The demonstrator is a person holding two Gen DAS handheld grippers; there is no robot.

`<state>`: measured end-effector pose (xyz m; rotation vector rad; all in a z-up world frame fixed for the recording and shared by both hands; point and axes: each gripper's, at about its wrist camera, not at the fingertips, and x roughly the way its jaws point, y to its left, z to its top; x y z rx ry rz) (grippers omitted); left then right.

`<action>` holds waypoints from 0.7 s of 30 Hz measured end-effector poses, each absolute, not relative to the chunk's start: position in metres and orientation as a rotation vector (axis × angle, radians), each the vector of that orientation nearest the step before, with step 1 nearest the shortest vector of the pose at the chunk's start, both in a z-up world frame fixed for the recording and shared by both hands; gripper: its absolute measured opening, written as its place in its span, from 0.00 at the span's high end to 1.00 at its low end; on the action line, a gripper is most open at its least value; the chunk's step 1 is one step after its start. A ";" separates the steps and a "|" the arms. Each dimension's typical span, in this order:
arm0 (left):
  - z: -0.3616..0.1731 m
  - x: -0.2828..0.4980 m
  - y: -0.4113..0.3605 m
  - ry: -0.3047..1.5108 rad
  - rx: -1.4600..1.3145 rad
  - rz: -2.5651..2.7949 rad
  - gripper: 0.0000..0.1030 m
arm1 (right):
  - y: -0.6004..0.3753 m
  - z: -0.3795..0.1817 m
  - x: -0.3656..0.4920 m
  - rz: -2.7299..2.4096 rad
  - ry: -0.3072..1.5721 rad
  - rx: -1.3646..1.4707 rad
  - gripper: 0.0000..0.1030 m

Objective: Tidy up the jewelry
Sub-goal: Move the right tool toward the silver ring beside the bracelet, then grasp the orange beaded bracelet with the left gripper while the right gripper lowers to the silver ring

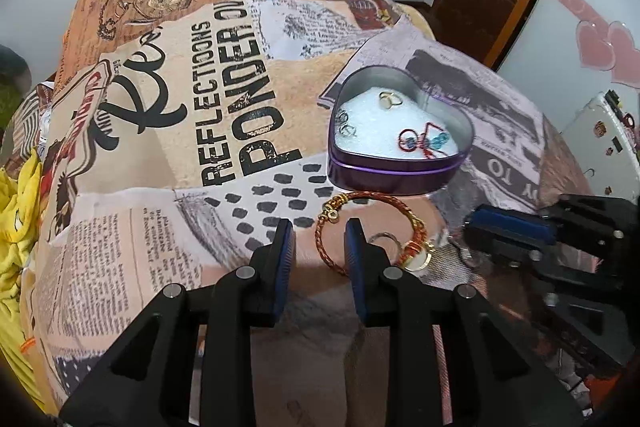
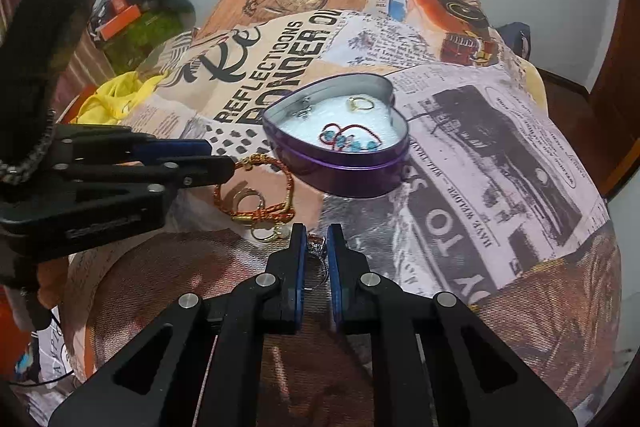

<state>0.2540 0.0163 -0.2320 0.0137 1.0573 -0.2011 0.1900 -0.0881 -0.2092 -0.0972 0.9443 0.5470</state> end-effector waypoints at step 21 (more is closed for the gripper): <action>-0.247 0.266 0.015 1.043 -0.029 -0.205 0.90 | -0.102 -0.203 0.195 0.527 0.962 -0.033 0.88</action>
